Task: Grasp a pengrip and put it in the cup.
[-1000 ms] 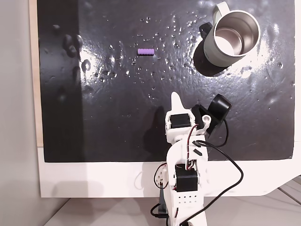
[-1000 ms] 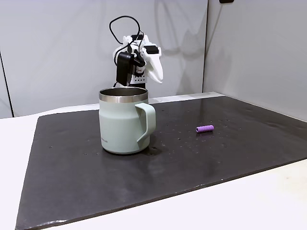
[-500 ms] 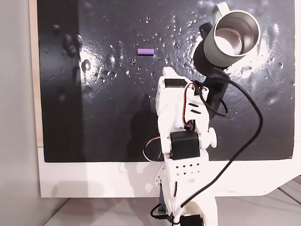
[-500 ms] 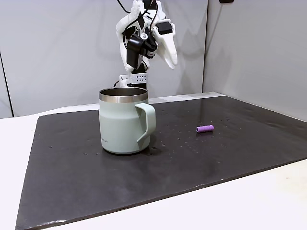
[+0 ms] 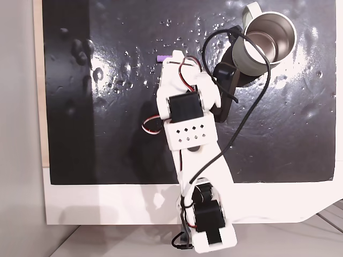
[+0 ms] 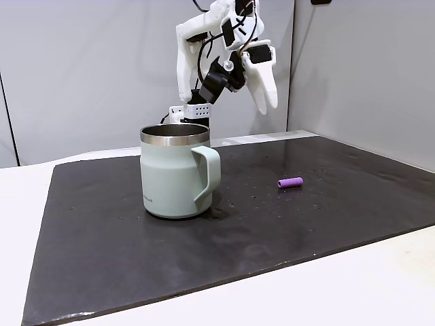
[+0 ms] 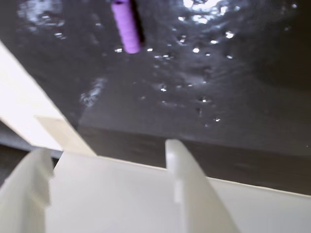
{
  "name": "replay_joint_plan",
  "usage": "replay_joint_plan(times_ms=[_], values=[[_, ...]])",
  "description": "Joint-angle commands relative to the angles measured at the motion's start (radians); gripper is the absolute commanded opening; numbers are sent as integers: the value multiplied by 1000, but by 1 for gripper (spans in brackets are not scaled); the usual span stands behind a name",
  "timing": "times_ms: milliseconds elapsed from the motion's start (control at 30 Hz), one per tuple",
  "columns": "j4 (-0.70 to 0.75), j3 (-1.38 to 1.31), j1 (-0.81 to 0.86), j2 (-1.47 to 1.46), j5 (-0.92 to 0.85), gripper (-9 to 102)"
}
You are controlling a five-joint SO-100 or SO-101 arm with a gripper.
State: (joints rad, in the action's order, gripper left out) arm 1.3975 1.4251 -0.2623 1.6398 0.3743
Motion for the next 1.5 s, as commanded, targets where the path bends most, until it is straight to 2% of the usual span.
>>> replay_joint_plan(times_ms=[0,800,1267,1467], values=[[121,-258,3,-138,57,25],[121,-673,-71,-701,71,24],[153,-798,-41,-942,69,22],[160,-842,-44,-1009,67,14]])
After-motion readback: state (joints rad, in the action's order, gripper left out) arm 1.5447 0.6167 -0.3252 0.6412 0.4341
